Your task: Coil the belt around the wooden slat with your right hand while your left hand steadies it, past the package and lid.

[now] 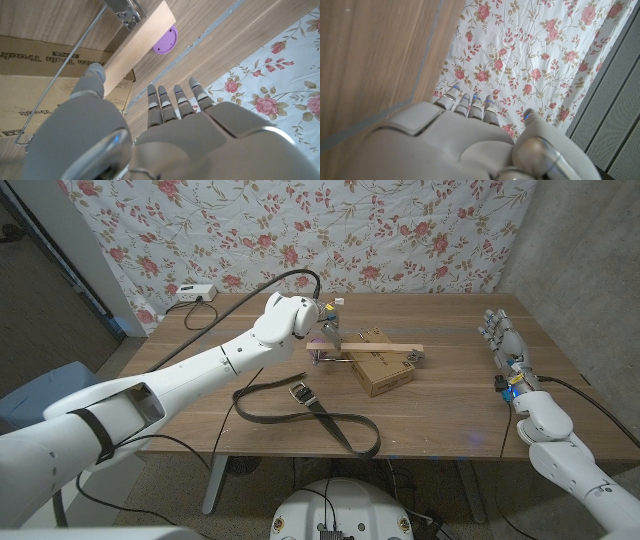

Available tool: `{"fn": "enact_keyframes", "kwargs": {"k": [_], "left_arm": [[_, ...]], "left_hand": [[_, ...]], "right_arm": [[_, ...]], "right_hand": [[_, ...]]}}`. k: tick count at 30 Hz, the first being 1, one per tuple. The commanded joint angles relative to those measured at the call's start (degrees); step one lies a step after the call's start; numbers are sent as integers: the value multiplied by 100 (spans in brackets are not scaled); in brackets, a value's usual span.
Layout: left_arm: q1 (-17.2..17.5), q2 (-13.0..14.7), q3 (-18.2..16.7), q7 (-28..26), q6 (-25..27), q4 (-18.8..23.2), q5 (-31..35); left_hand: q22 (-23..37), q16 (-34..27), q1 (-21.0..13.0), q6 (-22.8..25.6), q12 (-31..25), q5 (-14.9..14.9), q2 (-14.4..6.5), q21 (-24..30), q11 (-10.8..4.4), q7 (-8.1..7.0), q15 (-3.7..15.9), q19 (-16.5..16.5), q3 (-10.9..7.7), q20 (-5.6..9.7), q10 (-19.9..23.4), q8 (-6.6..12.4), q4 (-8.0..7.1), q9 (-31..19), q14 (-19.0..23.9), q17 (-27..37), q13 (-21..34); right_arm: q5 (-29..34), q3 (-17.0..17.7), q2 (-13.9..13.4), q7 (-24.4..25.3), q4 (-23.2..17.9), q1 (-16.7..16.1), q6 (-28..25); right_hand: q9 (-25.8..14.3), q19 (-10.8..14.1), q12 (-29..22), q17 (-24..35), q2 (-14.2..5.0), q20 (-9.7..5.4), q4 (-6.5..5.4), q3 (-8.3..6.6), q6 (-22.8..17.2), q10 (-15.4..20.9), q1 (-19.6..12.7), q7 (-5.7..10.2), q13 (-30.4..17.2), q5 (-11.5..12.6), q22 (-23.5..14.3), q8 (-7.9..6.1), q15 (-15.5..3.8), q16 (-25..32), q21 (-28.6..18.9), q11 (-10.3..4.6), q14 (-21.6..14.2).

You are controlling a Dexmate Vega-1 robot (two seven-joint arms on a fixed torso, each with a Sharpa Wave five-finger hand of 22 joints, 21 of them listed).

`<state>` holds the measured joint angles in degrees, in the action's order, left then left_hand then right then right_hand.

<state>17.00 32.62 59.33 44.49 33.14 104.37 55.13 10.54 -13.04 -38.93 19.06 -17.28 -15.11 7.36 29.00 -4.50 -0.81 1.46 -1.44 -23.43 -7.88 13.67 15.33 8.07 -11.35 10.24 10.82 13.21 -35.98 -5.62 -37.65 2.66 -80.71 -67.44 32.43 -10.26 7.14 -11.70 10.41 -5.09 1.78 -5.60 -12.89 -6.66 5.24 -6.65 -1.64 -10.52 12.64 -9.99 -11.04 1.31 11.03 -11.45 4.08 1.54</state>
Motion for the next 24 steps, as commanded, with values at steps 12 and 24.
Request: {"fn": "enact_keyframes", "kwargs": {"k": [12,24], "left_arm": [[-40,-446,87,266,-100,-530,73],[-145,-604,245,232,-117,-787,-84]], "left_hand": [[33,-151,-184,303,-158,-18,-220,10,-98,-96,167,-254,90,40,329,58,-41,-18,419,50,76],[35,-258,-368,619,-312,63,-478,15,-226,-192,293,-421,101,42,757,122,-28,-18,790,62,107]], "right_arm": [[-185,12,8,-242,339,119,84],[-260,20,22,-333,510,164,143]], "right_hand": [[-22,49,27,18,22,-1,43,-13,-16,42,5,-5,-33,13,-16,5,47,7,-11,-17,-38],[-22,58,37,18,21,8,48,-12,-5,32,6,0,-33,13,-16,11,63,9,-12,-13,-58]]}}
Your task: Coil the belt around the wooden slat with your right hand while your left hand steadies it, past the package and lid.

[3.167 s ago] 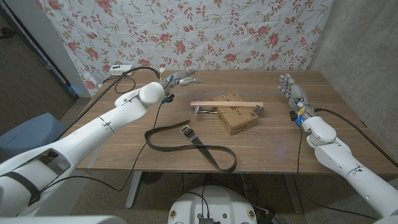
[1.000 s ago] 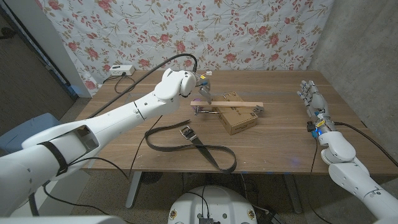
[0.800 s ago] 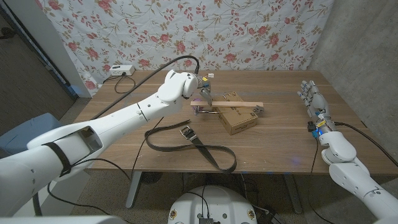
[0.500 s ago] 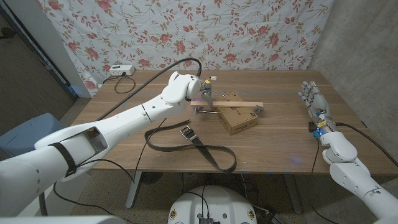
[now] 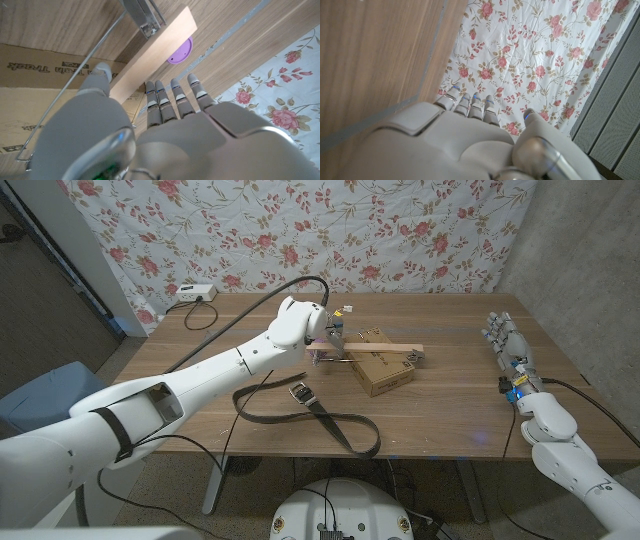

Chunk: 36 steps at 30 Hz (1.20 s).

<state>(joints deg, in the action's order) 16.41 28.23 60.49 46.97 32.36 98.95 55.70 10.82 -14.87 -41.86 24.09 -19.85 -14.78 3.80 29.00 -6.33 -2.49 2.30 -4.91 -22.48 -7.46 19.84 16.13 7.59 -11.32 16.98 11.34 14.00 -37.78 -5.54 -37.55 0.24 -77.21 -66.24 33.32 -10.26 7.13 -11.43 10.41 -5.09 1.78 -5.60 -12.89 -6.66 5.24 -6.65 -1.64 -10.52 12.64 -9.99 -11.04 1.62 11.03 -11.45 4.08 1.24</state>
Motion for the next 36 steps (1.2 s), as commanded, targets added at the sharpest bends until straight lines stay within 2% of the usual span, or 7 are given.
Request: {"fn": "enact_keyframes", "kwargs": {"k": [1,17,23,26,31,34,36], "left_arm": [[-96,-173,146,-15,-31,-257,-140],[-145,-276,297,-141,108,-383,-250],[-97,-300,276,-249,198,-406,-402],[-65,-299,274,-347,281,-379,-434],[30,-255,271,-636,440,-242,-377],[123,-212,263,-869,547,-127,-288],[175,-184,282,-1014,610,-60,-181]], "left_hand": [[7,-87,-104,147,-68,38,-157,19,-54,-29,229,-95,-4,8,180,51,26,-22,153,10,30],[17,-464,-849,669,-350,399,-866,176,-186,-18,527,-716,-189,38,1117,124,201,-18,1238,14,100],[36,-537,-1205,719,-350,425,-1373,400,-136,105,574,-1243,-548,93,1291,69,172,-20,1736,-39,130],[54,-673,-1255,789,-405,409,-1586,610,-99,176,664,-1645,-847,202,1584,43,-46,-30,2313,-16,166],[174,-1169,-1418,1192,-692,334,-1631,1233,-100,364,916,-2332,-1614,376,2233,34,-811,-91,3540,375,413],[261,-1573,-1517,1384,-1010,341,-1588,1676,-103,427,974,-2736,-1698,500,2544,-10,-980,-175,4293,727,673],[370,-2020,-1636,1499,-1316,329,-1558,2092,-132,463,987,-2992,-1605,633,2741,-41,-937,-317,4838,1157,1000]], "right_arm": [[-87,13,15,-99,172,48,60],[-148,33,-19,-154,248,53,59],[-156,41,-39,-157,257,41,45],[-158,45,-51,-163,247,32,45],[-163,54,-61,-178,243,17,59],[-167,66,-65,-177,233,-6,73],[-161,78,-69,-159,216,-32,83]], "right_hand": [[-22,59,9,17,20,8,48,-12,-8,33,6,2,-34,13,-16,10,30,10,-12,-18,-30],[-22,75,15,17,17,30,56,-14,-12,30,4,59,-34,13,-16,10,64,12,-14,-11,-55],[-22,86,16,17,16,36,58,-15,-17,28,4,65,-34,13,-16,9,74,14,-17,-1,-68],[-22,76,16,18,15,37,59,-15,-18,29,4,71,-35,12,-16,9,76,14,-12,1,-73],[-22,77,17,19,16,43,61,-14,-18,31,5,70,-35,12,-16,10,82,12,-11,0,-75],[-22,77,17,19,16,45,62,-14,-19,30,6,72,-35,11,-16,10,83,10,-10,-2,-76],[-23,76,19,20,16,43,63,-13,-20,25,7,74,-35,11,-16,10,80,10,-9,-2,-78]]}}
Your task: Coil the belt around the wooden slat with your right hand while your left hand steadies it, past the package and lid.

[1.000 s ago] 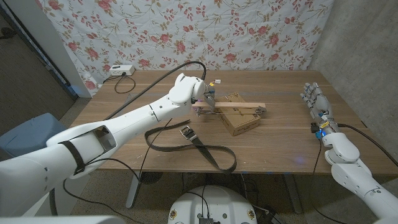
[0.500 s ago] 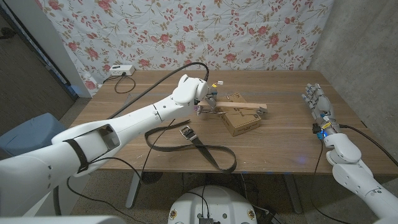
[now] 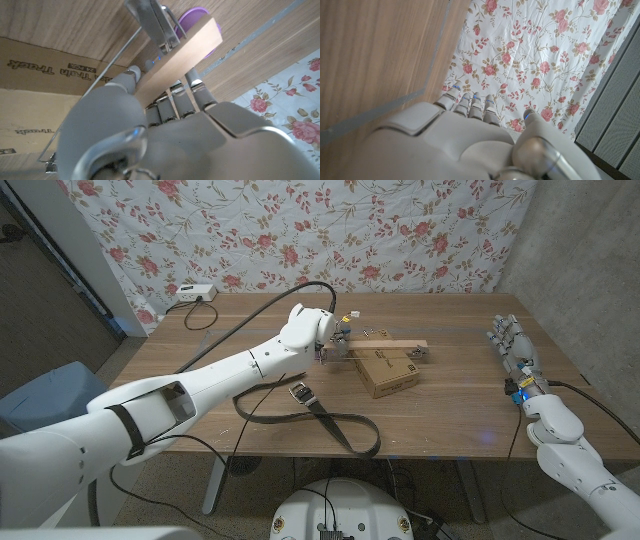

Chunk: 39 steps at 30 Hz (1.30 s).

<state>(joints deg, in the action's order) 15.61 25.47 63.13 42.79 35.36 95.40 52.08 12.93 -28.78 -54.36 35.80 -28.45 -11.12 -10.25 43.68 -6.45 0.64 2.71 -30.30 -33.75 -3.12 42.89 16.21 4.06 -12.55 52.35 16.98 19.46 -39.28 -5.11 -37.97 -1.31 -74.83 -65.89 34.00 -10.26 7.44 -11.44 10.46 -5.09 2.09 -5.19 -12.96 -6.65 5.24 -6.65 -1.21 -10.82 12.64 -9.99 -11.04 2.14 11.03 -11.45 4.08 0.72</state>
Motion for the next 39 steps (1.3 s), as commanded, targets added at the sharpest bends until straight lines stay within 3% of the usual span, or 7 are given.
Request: {"fn": "enact_keyframes", "kwargs": {"k": [1,6,10,15,26,31,39], "left_arm": [[290,110,18,-684,327,331,226],[513,171,-41,-1240,408,483,449],[676,211,-27,-1694,473,570,803],[868,264,-28,-2132,518,640,1311],[1381,388,-433,-2999,379,839,1811],[1595,425,-652,-3396,271,928,1862],[1820,462,-882,-3736,164,1030,2021]], "left_hand": [[215,-809,-416,386,-575,-42,-131,787,-153,166,944,-483,-389,226,475,-52,-563,-260,1422,799,615],[767,-1924,-542,569,-1607,-180,-119,2142,-27,147,851,-586,152,445,259,-86,-555,-775,1765,2336,2204],[1009,-2562,-503,524,-2747,-434,-42,3123,95,48,878,-667,21,616,351,139,-782,-1401,2047,3382,3964],[821,-2855,-387,424,-3172,-605,10,3253,67,-1,898,-803,-142,703,348,409,-996,-1842,2170,3945,4813],[791,-3029,-296,319,-3541,-794,76,3429,-1,16,903,-778,-352,715,283,755,-1128,-2376,2158,4493,5154],[740,-3004,-260,312,-3650,-837,97,3467,10,3,898,-767,-383,724,260,870,-1157,-2536,2138,4556,5157],[922,-3130,-60,165,-4136,-1052,50,3953,-86,7,911,-1481,-766,1144,131,1331,-1354,-3221,2433,4942,5159]], "right_arm": [[-12,43,-30,7,-36,-85,18],[-2,76,-52,44,-107,-158,21],[31,87,-72,87,-183,-224,9],[119,83,-107,165,-284,-311,-27],[598,-10,-333,500,-701,-489,-325],[938,-78,-552,719,-1028,-576,-663],[1349,-248,-897,824,-1513,-607,-1239]], "right_hand": [[-23,45,21,15,15,10,22,-6,-20,25,7,31,-5,11,-16,10,31,10,-9,0,-27],[-23,49,20,15,14,25,24,-6,-21,28,7,23,-5,11,-17,11,37,10,-10,3,-31],[-23,46,19,15,14,16,25,-7,-20,30,7,29,-5,11,-17,11,32,9,-8,7,-32],[-23,43,20,15,12,17,28,-8,-23,30,6,26,-5,11,-17,11,30,7,-6,-2,-32],[-26,123,-18,1,-38,70,182,-110,-146,147,-207,-12,-6,4,-13,-32,192,67,-28,57,-262],[-38,362,-85,20,-117,177,575,-353,-415,442,-715,-16,-26,-107,-27,-90,356,173,-90,127,-754],[-49,626,-184,102,-150,430,753,-430,-756,879,-882,-71,-51,-206,-52,-148,334,351,-165,211,-1323]]}}
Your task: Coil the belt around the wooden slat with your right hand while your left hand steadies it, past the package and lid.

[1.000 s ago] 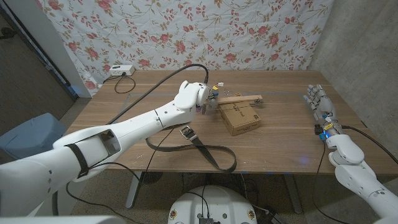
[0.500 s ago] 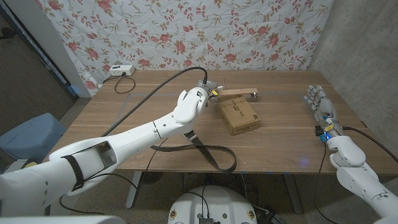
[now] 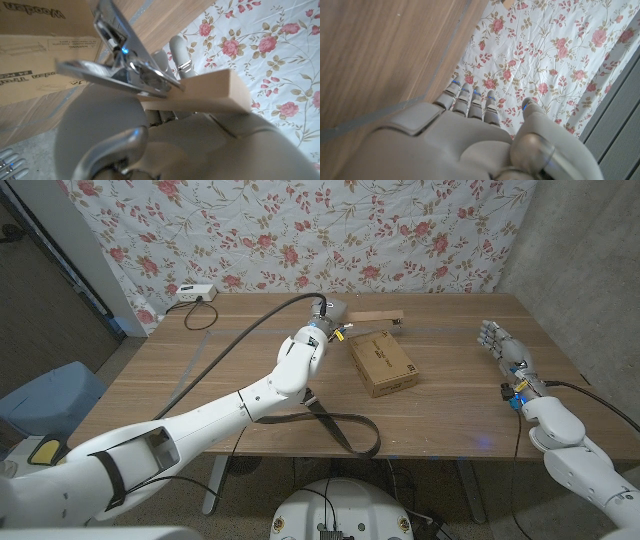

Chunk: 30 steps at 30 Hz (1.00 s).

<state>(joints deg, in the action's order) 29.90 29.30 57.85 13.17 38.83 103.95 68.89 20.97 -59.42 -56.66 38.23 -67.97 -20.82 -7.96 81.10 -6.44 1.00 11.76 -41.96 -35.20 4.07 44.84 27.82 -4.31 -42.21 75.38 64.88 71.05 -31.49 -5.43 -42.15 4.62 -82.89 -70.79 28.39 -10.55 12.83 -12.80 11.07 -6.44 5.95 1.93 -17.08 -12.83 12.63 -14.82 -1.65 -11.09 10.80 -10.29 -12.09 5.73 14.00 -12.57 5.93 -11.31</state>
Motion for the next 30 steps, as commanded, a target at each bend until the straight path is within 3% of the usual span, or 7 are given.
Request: {"fn": "enact_keyframes", "kwargs": {"k": [1,7,12,16,20,22,30], "left_arm": [[415,94,-369,-850,-203,178,388],[564,151,-547,-1248,-377,236,412],[772,211,-921,-1619,-689,438,-202],[930,285,-1111,-2158,-940,489,-501],[1025,333,-1218,-2404,-1055,542,-661],[1055,365,-1250,-2414,-1074,582,-699],[1254,426,-1432,-2808,-1196,696,-938]], "left_hand": [[138,-79,191,-89,-217,-94,-182,247,-97,-23,8,-373,-651,476,-81,201,-531,-299,143,185,0],[377,-190,377,-162,-427,-159,-168,519,-159,-85,10,-640,-796,636,-207,385,-602,-558,123,442,-4],[1030,-258,565,-84,-584,-275,-119,870,-86,-55,-7,-735,-957,671,-420,437,-604,-478,-97,542,-47],[1381,-344,706,30,-127,-435,-24,842,11,-13,-12,-772,-1094,659,-421,475,-586,-355,-222,547,-697],[1613,-364,801,106,20,-568,-5,828,95,11,-18,-816,-1184,676,-393,515,-593,-297,-267,485,-849],[1782,-330,862,41,-79,-632,-54,841,118,96,-29,-884,-1237,684,-425,583,-613,-401,-225,406,-618],[1987,-366,1092,-70,-431,-726,-100,701,89,95,-23,-964,-1322,674,-457,727,-634,-557,-84,428,-64]], "right_arm": [[586,-243,-509,206,-746,-102,-735],[774,-392,-789,105,-1091,-40,-1173],[877,-570,-999,-98,-1351,92,-1505],[911,-721,-1079,-280,-1455,226,-1643],[971,-909,-1155,-486,-1540,416,-1801],[999,-994,-1158,-547,-1563,504,-1849],[1338,-1308,-1304,-679,-1843,799,-2158]], "right_hand": [[-20,89,-47,43,-17,45,45,-19,-156,143,-68,-27,-25,-23,-23,-48,-30,52,-52,22,-116],[-21,138,-55,51,-69,59,119,-80,-230,217,-173,-26,-29,-24,-27,-55,-40,65,-64,21,-173],[-22,210,-46,60,-105,64,213,-147,-265,250,-301,-31,-31,-27,-32,-47,-78,86,-85,4,-249],[-22,217,-44,63,-106,57,250,-165,-287,267,-345,-26,-32,-30,-34,-47,-84,83,-85,7,-253],[-22,225,-42,69,-106,49,278,-177,-309,282,-377,-31,-34,-34,-35,-47,-89,87,-85,14,-265],[-22,233,-41,73,-104,42,288,-178,-316,290,-386,-34,-34,-37,-36,-45,-87,94,-87,19,-284],[-24,227,-24,99,-153,-45,385,-245,-324,319,-523,18,-39,-34,-42,-20,-183,97,-76,-58,-290]]}}
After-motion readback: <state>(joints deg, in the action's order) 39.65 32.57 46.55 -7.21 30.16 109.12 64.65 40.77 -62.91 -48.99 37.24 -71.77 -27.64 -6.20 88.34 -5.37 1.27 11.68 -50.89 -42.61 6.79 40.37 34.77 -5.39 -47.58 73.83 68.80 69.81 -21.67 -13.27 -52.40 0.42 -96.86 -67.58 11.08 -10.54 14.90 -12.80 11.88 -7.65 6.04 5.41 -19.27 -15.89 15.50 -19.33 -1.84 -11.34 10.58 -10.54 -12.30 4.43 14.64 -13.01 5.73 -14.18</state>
